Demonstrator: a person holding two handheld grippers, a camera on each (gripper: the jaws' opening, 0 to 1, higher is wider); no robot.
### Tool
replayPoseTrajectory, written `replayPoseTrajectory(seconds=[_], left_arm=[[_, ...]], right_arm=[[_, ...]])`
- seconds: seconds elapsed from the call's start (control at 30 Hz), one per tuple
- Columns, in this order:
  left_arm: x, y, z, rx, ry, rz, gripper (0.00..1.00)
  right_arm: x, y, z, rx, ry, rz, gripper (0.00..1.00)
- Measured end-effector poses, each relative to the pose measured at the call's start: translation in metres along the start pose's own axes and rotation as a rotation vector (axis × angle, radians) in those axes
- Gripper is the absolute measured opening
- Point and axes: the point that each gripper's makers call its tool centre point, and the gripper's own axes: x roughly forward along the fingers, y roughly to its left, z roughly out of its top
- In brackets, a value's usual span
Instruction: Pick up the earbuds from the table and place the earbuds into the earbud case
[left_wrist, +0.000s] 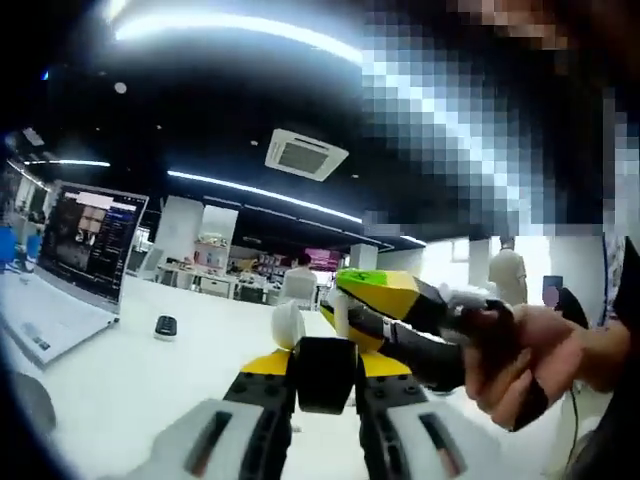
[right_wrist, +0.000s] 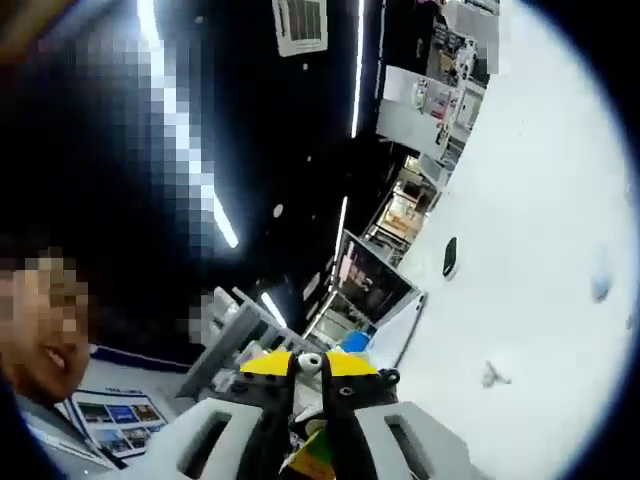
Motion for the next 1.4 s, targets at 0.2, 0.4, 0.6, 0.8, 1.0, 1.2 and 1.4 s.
replayPoseTrajectory(seconds=[0.2, 0.4, 0.6, 0.8, 1.0, 1.2, 1.4], left_arm=[[0.001, -0.001, 0.000, 0.098, 0.028, 0.059, 0.25], [0.000, 0.006, 0.001, 0.115, 0.038, 0.095, 0.25], [-0.010, 0.005, 0.009, 0.037, -0.026, 0.050, 0.25], [-0.015, 0.005, 0.016, -0.032, -0.085, 0.021, 0.25], [-0.013, 0.004, 0.018, -0.135, -0.154, -0.055, 0.25], [-0.014, 0.006, 0.019, -0.259, -0.233, -0.125, 0.25], [-0.014, -0.010, 0.024, -0.220, -0.241, -0.238, 0.25]], right_arm=[[0.002, -0.011, 0.009, -0.004, -0.080, -0.077, 0.10], [0.003, -0.012, 0.006, -0.112, -0.082, -0.129, 0.10], [0.000, -0.016, 0.005, -0.123, -0.049, -0.144, 0.10], [-0.003, -0.011, 0.005, -0.122, -0.017, -0.116, 0.10], [-0.008, -0.010, 0.009, -0.158, 0.037, -0.109, 0.10], [-0.014, -0.006, 0.006, -0.176, 0.099, -0.079, 0.10], [-0.013, 0.006, 0.012, -0.118, 0.121, -0.039, 0.10]])
